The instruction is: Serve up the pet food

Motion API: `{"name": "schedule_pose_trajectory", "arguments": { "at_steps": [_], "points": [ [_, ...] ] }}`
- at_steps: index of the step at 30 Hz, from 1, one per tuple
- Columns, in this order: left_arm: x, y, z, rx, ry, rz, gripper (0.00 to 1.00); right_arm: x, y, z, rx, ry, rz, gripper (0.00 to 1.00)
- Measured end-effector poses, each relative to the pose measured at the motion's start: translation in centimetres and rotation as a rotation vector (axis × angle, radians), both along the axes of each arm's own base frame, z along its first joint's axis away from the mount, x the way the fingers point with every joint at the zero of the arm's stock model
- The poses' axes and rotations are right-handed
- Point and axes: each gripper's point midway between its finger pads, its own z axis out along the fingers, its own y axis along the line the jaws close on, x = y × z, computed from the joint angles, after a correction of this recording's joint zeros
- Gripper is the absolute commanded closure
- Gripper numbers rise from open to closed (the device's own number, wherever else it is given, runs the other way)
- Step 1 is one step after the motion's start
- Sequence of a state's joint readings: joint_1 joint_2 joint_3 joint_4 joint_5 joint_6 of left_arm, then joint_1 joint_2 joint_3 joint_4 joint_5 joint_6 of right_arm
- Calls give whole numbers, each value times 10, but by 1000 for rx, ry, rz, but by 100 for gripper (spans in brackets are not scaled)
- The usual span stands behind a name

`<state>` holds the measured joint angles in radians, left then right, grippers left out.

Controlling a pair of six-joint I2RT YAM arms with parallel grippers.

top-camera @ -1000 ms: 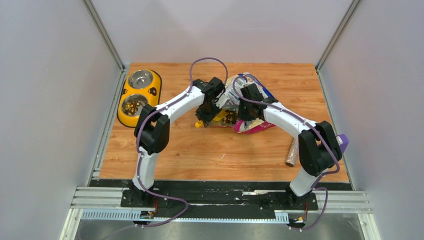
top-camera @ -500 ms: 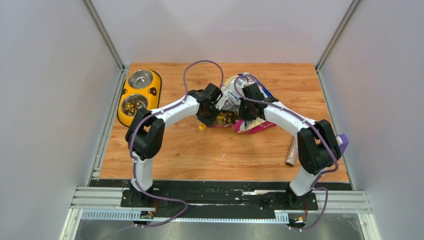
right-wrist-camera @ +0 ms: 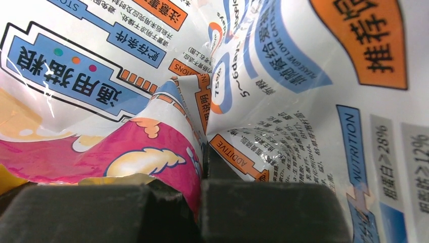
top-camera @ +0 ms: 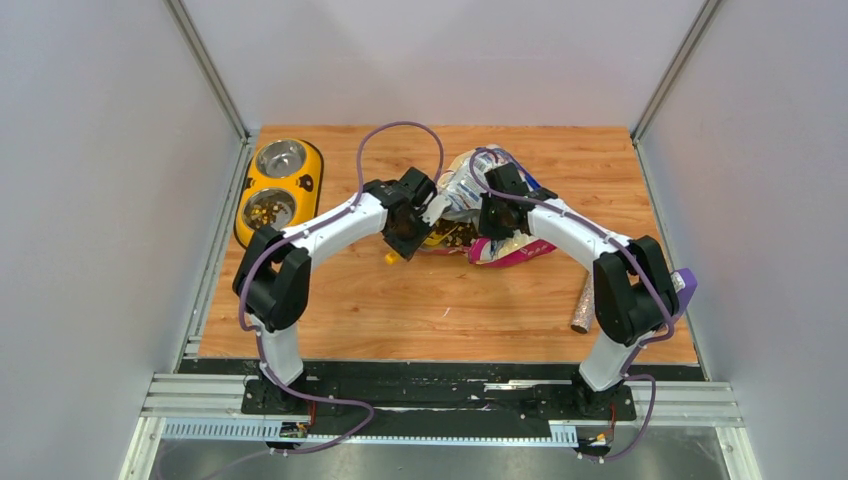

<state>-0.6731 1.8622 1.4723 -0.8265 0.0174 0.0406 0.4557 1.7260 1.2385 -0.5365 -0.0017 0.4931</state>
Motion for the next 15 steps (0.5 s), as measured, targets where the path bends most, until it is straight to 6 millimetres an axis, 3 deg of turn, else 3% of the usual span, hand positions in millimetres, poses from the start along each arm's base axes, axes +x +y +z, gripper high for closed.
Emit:
{"name": "schedule_pose_trajectory", "arguments": {
  "at_steps": [8, 15],
  "points": [
    [-21, 17, 13, 4, -3, -49, 100, 1, -2, 2, -7, 14, -5, 100],
    [-41, 31, 9, 7, 7, -70, 100, 1, -5, 2, -14, 26, -10, 100]
  ]
}}
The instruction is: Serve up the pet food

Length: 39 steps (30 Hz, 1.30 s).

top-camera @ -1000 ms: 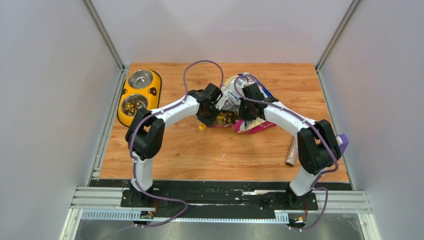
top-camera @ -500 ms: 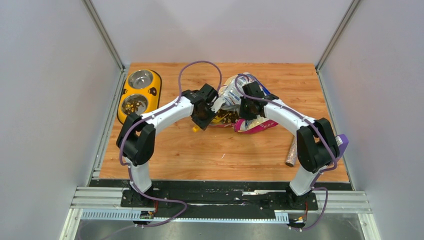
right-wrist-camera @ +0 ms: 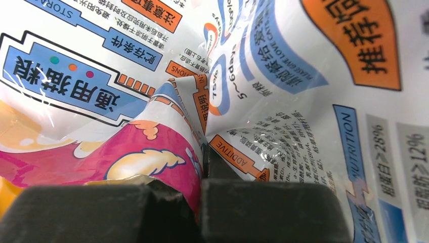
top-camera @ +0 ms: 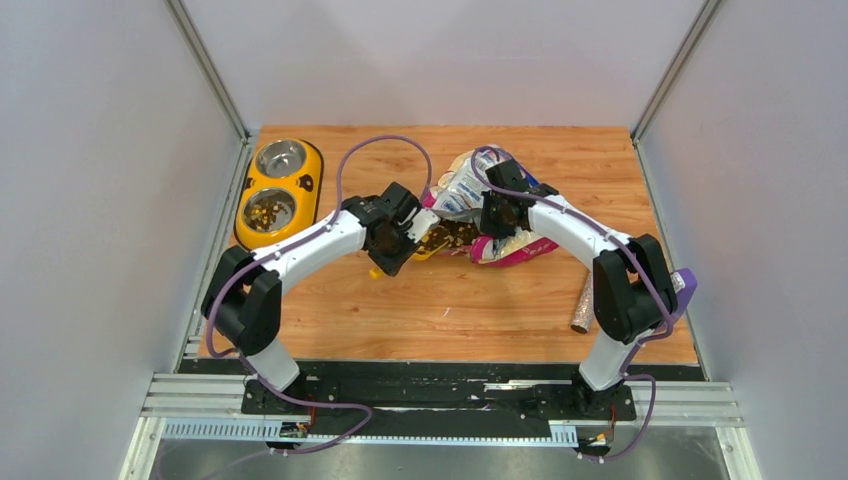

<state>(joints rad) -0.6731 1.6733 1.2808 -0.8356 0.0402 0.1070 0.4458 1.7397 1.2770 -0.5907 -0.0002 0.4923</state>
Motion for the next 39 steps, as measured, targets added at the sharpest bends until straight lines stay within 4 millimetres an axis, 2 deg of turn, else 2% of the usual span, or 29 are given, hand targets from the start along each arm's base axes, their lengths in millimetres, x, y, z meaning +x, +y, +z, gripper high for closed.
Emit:
{"name": "schedule_pose_trajectory", "arguments": {
  "at_steps": [8, 15, 28, 39],
  "points": [
    [-15, 4, -6, -120, -75, 76, 100, 0, -1, 0, -4, 5, 2, 100],
    [-28, 18, -9, -167, -143, 121, 100, 0, -1, 1, -6, 10, 2, 100],
    [-30, 26, 15, -248, -267, 128, 100, 1, -2, 3, -14, 28, -1, 100],
    [-35, 31, 45, -315, -343, 132, 100, 5, -3, 4, 12, 70, -18, 100]
  ]
}}
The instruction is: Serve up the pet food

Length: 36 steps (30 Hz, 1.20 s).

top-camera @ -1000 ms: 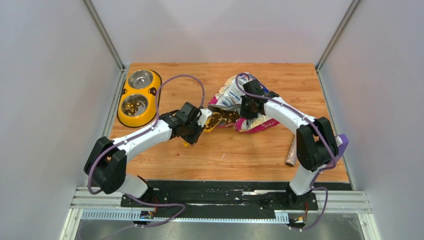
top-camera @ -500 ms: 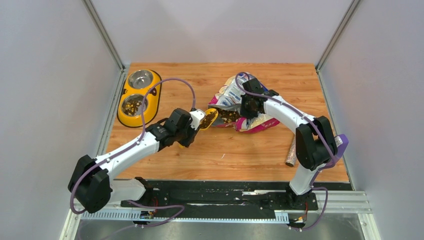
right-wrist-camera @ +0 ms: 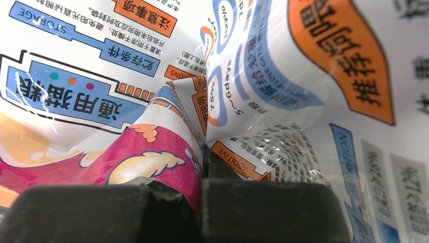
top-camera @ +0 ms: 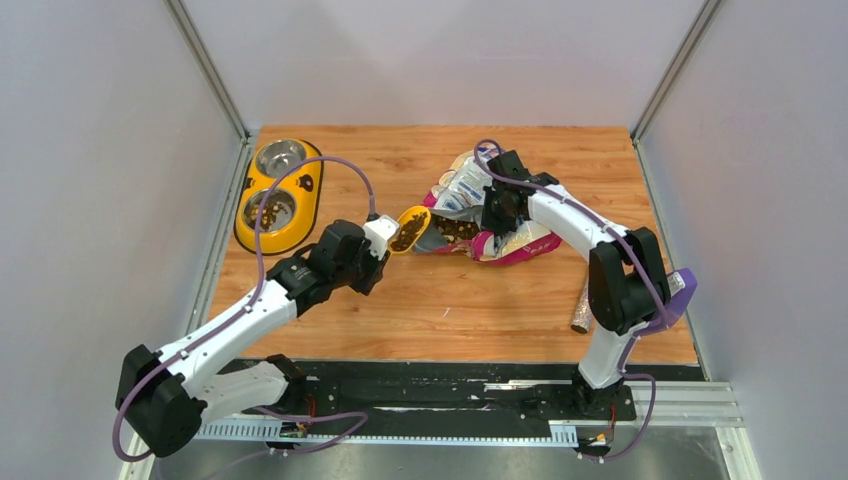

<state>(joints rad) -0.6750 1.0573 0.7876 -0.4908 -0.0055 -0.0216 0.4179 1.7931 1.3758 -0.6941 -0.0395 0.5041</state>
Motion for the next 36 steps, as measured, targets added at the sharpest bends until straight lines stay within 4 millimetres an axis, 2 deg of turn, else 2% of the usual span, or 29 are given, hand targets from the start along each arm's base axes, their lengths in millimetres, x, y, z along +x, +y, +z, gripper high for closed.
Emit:
{"name": "schedule_pose_trajectory", "arguments": {
  "at_steps": [4, 7, 12, 16, 20, 26, 31, 36],
  "points": [
    [2, 6, 6, 2, -6, 53, 100, 1, 0, -1, 10, 17, -4, 100],
    [9, 8, 18, 10, -3, 108, 100, 1, 1, -2, 14, 24, -6, 100],
    [38, 5, 57, -33, -19, 220, 100, 1, 1, -1, 17, 27, -9, 100],
    [57, 16, 71, -49, 8, 328, 100, 1, 1, -2, 18, 27, -10, 100],
    [71, 36, 62, -32, 82, 464, 100, 1, 0, -1, 19, 29, -10, 100],
    [76, 83, 36, -24, 226, 706, 100, 1, 0, -1, 22, 30, -10, 100],
    [78, 116, 36, -101, 294, 883, 100, 2, 0, -2, 25, 31, -11, 100],
    [82, 135, 36, -198, 351, 1007, 100, 2, 0, -2, 25, 33, -12, 100]
  ]
}}
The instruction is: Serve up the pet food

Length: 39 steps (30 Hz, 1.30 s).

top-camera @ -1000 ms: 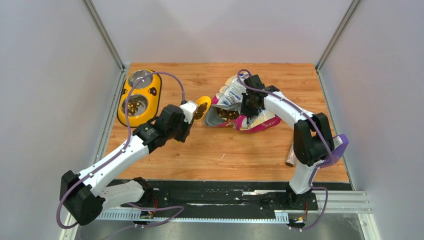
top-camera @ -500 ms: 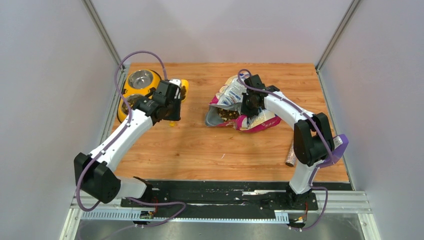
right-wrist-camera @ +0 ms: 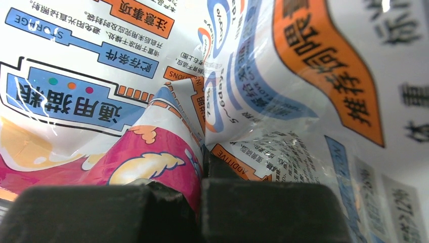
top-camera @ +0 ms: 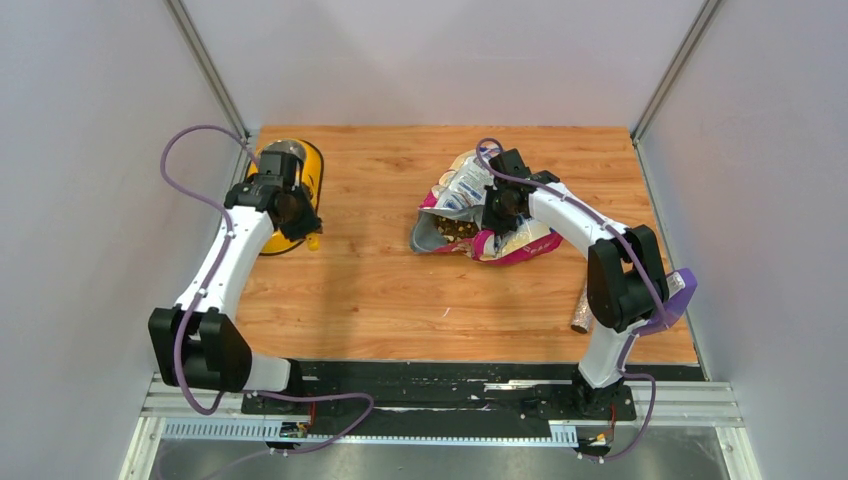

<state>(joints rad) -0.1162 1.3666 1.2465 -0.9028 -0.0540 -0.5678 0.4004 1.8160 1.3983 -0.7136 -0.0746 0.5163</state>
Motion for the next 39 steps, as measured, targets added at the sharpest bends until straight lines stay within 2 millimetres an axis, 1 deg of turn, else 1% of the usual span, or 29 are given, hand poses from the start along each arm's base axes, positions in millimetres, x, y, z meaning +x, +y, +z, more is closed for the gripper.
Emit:
{"name": "schedule_pose_trajectory", "arguments": {
  "at_steps": [5, 9, 13, 15, 22, 30, 35, 39],
  "points": [
    [6, 9, -4, -105, 24, 116, 100, 0, 0, 0, 5, 3, -3, 100],
    [12, 16, -3, -185, 21, 200, 100, 0, 0, 0, 7, 4, -7, 100],
    [24, 27, -5, -254, 12, 285, 100, 1, -1, 0, 8, 4, -8, 100],
    [29, 30, -9, -285, 22, 311, 100, 1, -1, 0, 8, 5, -8, 100],
    [43, 32, -33, -400, 83, 375, 100, 1, -2, 0, 13, 9, -12, 100],
    [58, 36, -40, -531, 83, 414, 100, 2, -2, -3, 14, 15, -19, 100],
    [60, 35, -47, -628, 98, 444, 100, 2, -2, -3, 15, 18, -24, 100],
    [64, 39, -50, -727, 90, 483, 100, 3, -2, -4, 16, 21, -28, 100]
  ]
}}
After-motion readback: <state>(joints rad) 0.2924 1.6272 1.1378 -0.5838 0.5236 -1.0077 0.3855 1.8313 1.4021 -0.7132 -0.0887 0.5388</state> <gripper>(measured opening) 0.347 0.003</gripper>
